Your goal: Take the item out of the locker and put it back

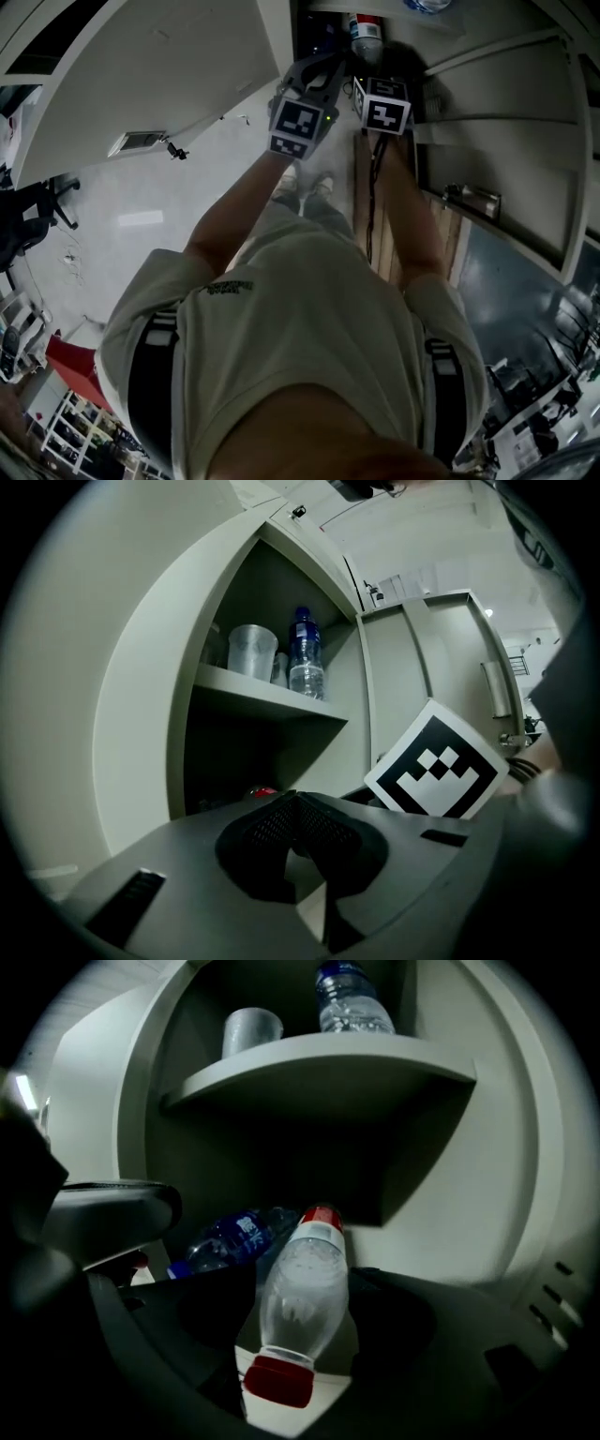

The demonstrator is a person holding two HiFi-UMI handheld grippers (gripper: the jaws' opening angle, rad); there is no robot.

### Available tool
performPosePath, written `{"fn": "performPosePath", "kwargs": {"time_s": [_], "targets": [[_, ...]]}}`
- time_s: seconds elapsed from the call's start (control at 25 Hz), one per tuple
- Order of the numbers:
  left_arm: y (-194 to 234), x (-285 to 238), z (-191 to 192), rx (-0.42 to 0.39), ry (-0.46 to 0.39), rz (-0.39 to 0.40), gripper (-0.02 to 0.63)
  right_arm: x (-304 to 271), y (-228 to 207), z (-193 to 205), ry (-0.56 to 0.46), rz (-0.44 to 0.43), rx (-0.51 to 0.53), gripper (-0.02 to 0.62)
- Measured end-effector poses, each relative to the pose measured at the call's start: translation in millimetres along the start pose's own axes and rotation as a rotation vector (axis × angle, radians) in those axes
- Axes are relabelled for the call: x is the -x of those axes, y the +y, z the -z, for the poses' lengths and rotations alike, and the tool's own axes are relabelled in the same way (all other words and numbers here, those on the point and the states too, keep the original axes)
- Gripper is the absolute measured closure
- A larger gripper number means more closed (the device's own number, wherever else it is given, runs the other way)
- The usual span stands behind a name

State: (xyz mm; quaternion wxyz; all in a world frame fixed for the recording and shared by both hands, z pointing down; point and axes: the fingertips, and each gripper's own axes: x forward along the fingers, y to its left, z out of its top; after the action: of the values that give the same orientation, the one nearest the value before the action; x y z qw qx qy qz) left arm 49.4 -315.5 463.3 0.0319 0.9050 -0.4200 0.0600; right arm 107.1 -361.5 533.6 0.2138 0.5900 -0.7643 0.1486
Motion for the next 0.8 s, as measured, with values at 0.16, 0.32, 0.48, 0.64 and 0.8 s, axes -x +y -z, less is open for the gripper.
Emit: {"fn": "performPosePath", "kwargs": {"time_s": [0.16, 0.32, 0.48, 0.64, 0.8], "targets": [[0, -3, 12, 0.013, 0.023, 0.006, 0.603, -11, -4, 11, 0.029, 0.01, -0.014, 0.285], [2, -3, 18, 0.018, 0.033, 0.007, 0.603, -18, -5, 11, 0.024, 0.007, -0.031, 0.288], [1, -2, 17, 0.016, 0.035, 0.01, 0.603, -18, -6, 8, 0.027, 0.004, -0.028, 0.298], [1, 1, 11, 0.014, 0.021, 0.008, 0.603, -9, -6, 3, -0.006, -0.012, -0.074, 0.307], [1, 6, 8, 0.011, 0.015, 0.007, 0.603, 5, -3, -8, -0.05, -0.041, -0.124, 0.325]]}}
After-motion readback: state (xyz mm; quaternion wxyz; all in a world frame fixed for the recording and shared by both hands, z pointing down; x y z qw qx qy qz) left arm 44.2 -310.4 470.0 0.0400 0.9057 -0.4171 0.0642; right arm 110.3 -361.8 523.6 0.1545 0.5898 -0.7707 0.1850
